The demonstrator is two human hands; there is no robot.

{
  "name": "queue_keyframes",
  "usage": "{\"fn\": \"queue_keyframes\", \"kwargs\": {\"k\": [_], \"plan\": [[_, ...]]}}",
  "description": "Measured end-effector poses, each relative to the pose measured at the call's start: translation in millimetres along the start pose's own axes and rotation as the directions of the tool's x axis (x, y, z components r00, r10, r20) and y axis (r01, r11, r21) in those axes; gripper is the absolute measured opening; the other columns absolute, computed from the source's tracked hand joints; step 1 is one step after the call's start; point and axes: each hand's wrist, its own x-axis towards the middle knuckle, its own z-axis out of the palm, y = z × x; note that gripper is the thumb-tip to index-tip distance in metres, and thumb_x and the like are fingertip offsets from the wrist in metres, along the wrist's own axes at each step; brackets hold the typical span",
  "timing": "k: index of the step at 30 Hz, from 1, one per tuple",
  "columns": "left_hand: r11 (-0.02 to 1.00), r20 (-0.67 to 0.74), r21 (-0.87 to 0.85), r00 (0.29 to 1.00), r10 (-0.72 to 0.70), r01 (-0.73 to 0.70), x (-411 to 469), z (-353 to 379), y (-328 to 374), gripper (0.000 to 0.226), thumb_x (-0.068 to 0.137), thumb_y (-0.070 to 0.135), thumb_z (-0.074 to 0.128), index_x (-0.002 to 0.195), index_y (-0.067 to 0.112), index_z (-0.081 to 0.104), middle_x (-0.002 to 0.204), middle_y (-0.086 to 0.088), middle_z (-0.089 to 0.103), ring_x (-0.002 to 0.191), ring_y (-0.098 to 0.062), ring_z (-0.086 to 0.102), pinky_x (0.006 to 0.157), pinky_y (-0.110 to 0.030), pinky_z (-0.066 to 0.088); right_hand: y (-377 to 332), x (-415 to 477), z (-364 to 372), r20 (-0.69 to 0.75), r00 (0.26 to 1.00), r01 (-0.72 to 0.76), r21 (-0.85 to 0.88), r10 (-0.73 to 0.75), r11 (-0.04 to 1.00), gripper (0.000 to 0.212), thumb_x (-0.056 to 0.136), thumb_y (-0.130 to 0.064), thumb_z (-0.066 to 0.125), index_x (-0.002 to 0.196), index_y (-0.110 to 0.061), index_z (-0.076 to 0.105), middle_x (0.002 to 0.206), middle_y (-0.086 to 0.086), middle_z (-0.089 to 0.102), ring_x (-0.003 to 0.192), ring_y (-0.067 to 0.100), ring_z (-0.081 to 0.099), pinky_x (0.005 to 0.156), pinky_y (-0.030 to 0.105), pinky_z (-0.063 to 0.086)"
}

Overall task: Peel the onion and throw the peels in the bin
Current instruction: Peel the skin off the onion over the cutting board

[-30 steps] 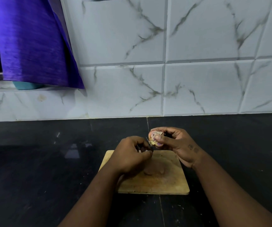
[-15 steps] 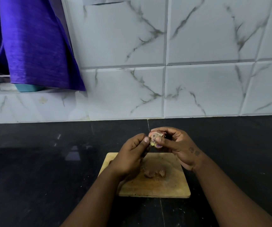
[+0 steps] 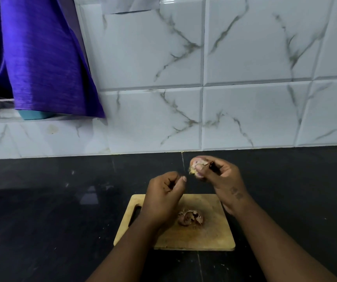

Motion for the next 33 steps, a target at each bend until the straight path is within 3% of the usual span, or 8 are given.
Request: {"fn": "queue_keyframes", "kwargs": {"k": [5,8,10,14,17,19,29,33], "plan": [[0.968,0.061,0.248,0.997,-0.045,0.029,0.2,-4.3,-3.6,0.030,0.091,0.032,0.077,0.067,0.028,0.060,0.062,0.008,0.062,0.057,-0.002,0.053,0.055,-0.027,0.047,5.5,-2.0,4.2,0.138,0.990,-0.012,-0.064,0.021,0.998,0.033,0.088,-0.006,0.076,0.121,-0.013,0.075,0.113,0.011,0.078,0.098,0.022,0.076,0.077,0.034,0.064],[0.971,0.030,0.237,0.999,-0.032,0.024,2.2,-7.1,-1.7,0.025,0.088,0.039,0.065,0.066,0.027,0.058,0.064,0.005,0.059,0.061,-0.010,0.055,0.060,-0.041,0.050,3.4,-2.5,0.0,0.155,0.987,-0.037,-0.060,0.046,0.997,0.037,0.085,-0.006,0.079,0.120,-0.017,0.075,0.114,0.009,0.077,0.096,0.025,0.077,0.073,0.035,0.064],[0.978,-0.014,0.208,1.000,-0.003,0.006,2.8,-7.7,-3.1,0.039,0.092,0.045,0.060,0.062,0.020,0.059,0.059,-0.003,0.058,0.057,-0.020,0.055,0.057,-0.046,0.048,2.1,-4.0,0.7,0.156,0.987,-0.028,-0.072,0.039,0.997,0.037,0.083,-0.006,0.081,0.117,-0.017,0.076,0.111,0.010,0.078,0.096,0.025,0.076,0.071,0.035,0.063],[0.965,-0.182,0.252,0.977,0.112,-0.064,3.2,-5.4,-1.5,0.023,0.093,0.030,0.078,0.074,0.032,0.065,0.071,0.009,0.063,0.066,-0.006,0.059,0.056,-0.023,0.047,3.3,-4.3,0.7,0.163,0.987,0.013,-0.142,0.010,0.990,0.034,0.080,-0.006,0.085,0.112,-0.013,0.076,0.106,0.010,0.078,0.097,0.028,0.075,0.073,0.039,0.064],[0.967,-0.241,0.225,0.954,0.177,-0.123,4.8,-6.4,-0.2,0.027,0.088,0.017,0.083,0.108,0.032,0.074,0.099,0.017,0.068,0.088,-0.007,0.065,0.070,-0.016,0.052,4.6,-4.2,1.5,0.178,0.984,0.068,-0.238,-0.026,0.969,0.035,0.077,-0.009,0.088,0.108,-0.020,0.079,0.107,0.005,0.077,0.097,0.025,0.075,0.079,0.041,0.065],[0.965,-0.224,0.206,0.952,0.209,-0.163,5.3,-6.3,0.3,0.032,0.089,0.014,0.082,0.116,0.029,0.076,0.104,0.017,0.068,0.092,-0.010,0.066,0.073,-0.015,0.053,5.6,-4.2,3.1,0.196,0.979,0.120,-0.298,-0.062,0.947,0.035,0.074,-0.010,0.090,0.105,-0.022,0.080,0.106,0.000,0.075,0.095,0.019,0.073,0.080,0.035,0.063],[0.995,-0.255,0.053,0.963,0.093,-0.082,8.0,-4.2,-2.2,0.024,0.089,0.003,0.080,0.092,0.027,0.080,0.090,0.009,0.077,0.090,-0.008,0.073,0.079,-0.025,0.060,5.4,-7.2,5.7,0.266,0.957,0.223,-0.423,-0.115,0.878,0.038,0.075,-0.016,0.090,0.110,-0.027,0.078,0.105,-0.004,0.068,0.098,0.013,0.070,0.084,0.033,0.061],[0.978,-0.272,-0.208,0.958,-0.087,0.029,9.5,-1.6,-5.1,0.019,0.093,0.000,0.074,0.091,0.018,0.081,0.091,-0.002,0.080,0.092,-0.018,0.076,0.081,-0.034,0.063,5.6,-7.8,7.5,0.282,0.948,0.268,-0.451,-0.149,0.852,0.039,0.077,-0.015,0.089,0.112,-0.027,0.078,0.106,-0.006,0.066,0.100,0.011,0.068,0.085,0.030,0.060]]}}
